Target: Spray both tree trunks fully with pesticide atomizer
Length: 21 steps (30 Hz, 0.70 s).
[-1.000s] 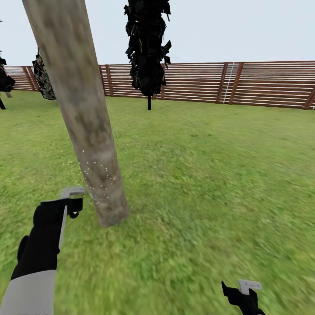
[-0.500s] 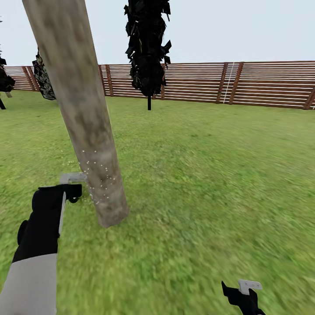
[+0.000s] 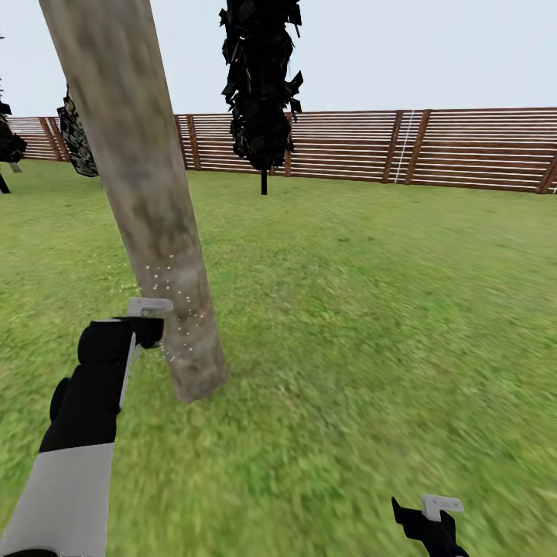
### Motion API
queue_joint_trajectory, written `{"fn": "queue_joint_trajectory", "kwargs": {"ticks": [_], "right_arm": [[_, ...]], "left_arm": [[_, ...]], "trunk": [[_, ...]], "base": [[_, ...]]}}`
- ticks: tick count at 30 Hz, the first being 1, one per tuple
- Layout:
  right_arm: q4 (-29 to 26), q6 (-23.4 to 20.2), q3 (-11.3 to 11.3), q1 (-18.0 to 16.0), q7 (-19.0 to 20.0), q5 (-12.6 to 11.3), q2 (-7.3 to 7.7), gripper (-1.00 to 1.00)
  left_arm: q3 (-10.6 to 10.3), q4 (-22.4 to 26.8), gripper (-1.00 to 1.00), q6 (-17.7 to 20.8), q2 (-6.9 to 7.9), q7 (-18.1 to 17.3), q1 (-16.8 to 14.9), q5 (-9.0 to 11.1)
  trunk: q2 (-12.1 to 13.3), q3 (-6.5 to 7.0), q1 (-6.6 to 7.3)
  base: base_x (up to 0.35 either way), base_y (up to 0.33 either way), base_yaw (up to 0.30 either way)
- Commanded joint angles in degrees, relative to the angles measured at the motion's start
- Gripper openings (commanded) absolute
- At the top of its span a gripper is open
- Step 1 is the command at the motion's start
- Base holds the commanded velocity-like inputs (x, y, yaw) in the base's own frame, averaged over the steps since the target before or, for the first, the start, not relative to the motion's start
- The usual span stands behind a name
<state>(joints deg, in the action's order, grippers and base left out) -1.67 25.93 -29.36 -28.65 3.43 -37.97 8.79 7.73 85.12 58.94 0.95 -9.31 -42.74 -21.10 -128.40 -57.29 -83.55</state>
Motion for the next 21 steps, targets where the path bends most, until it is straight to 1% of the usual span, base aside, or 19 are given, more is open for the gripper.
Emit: {"fn": "queue_joint_trajectory", "kwargs": {"ticks": [1, 2, 3, 5, 6, 9, 11, 13, 14, 15, 16, 18, 19, 21], "right_arm": [[0.00, 0.00, 0.00, 0.00, 0.00, 0.00, 0.00, 1.00], [0.00, 0.00, 0.00, 0.00, 0.00, 0.00, 0.00, 1.00], [0.00, 0.00, 0.00, 0.00, 0.00, 0.00, 0.00, 1.00], [0.00, 0.00, 0.00, 0.00, 0.00, 0.00, 0.00, 1.00], [0.00, 0.00, 0.00, 0.00, 0.00, 0.00, 0.00, 1.00], [0.00, 0.00, 0.00, 0.00, 0.00, 0.00, 0.00, 1.00], [0.00, 0.00, 0.00, 0.00, 0.00, 0.00, 0.00, 1.00], [0.00, 0.00, 0.00, 0.00, 0.00, 0.00, 0.00, 1.00], [0.00, 0.00, 0.00, 0.00, 0.00, 0.00, 0.00, 1.00], [0.00, 0.00, 0.00, 0.00, 0.00, 0.00, 0.00, 1.00], [0.00, 0.00, 0.00, 0.00, 0.00, 0.00, 0.00, 1.00], [0.00, 0.00, 0.00, 0.00, 0.00, 0.00, 0.00, 1.00], [0.00, 0.00, 0.00, 0.00, 0.00, 0.00, 0.00, 1.00], [0.00, 0.00, 0.00, 0.00, 0.00, 0.00, 0.00, 1.00]], "left_arm": [[0.58, 0.00, -1.00, 0.03, 0.65, -0.01, 0.01, 0.60], [1.60, -0.05, -1.00, 0.04, 1.68, -0.01, -0.02, 0.71], [2.28, -0.16, -1.00, 0.04, 2.40, -0.01, -0.02, 0.77], [3.90, -0.52, -1.00, 0.04, 4.76, -0.06, 0.05, 0.99], [3.94, -0.67, -1.00, -0.03, 5.33, -0.08, 0.43, 1.03], [3.54, -0.98, -1.00, -0.28, 5.33, -0.14, 0.78, 1.09], [3.42, -2.54, -1.00, -0.80, 4.60, -0.26, 2.93, 1.10], [2.65, -3.23, -1.00, -1.16, 3.69, -0.32, 5.02, 1.13], [2.19, -3.57, -1.00, -1.34, 2.84, -0.34, 6.19, 1.18], [1.81, -5.04, -1.00, -3.09, 1.29, -0.29, 7.96, 1.16], [1.73, -6.58, -1.00, -5.15, 0.20, -0.16, 8.74, 1.15], [1.70, -9.20, -1.00, -8.04, -0.85, 0.29, 9.31, 1.10], [1.72, -10.41, -1.00, -9.19, -1.06, 0.43, 9.42, 1.09], [2.05, -14.96, -1.00, -12.83, -1.38, 0.71, 9.56, 1.00]], "trunk": [[0.00, 0.00, 0.00], [0.00, 0.00, 0.00], [0.00, 0.00, 0.00], [0.00, 0.00, 0.00], [0.00, 0.00, 0.00], [0.00, 0.00, 0.00], [0.00, 0.00, 0.00], [0.00, 0.00, 0.00], [0.00, 0.00, 0.00], [0.00, 0.00, 0.00], [0.00, 0.00, 0.00], [0.00, 0.00, 0.00], [0.00, 0.00, 0.00], [0.00, 0.00, 0.00]], "base": [[0.000, 0.000, 0.000], [0.000, 0.000, 0.000], [0.000, 0.000, 0.000], [0.000, 0.000, 0.000], [0.000, 0.000, 0.000], [0.000, 0.000, 0.000], [0.000, 0.000, 0.000], [0.000, 0.000, 0.000], [0.000, 0.000, 0.000], [0.000, 0.000, 0.000], [0.000, 0.000, 0.000], [0.000, 0.000, 0.000], [0.000, 0.000, 0.000], [0.000, 0.000, 0.000]]}}
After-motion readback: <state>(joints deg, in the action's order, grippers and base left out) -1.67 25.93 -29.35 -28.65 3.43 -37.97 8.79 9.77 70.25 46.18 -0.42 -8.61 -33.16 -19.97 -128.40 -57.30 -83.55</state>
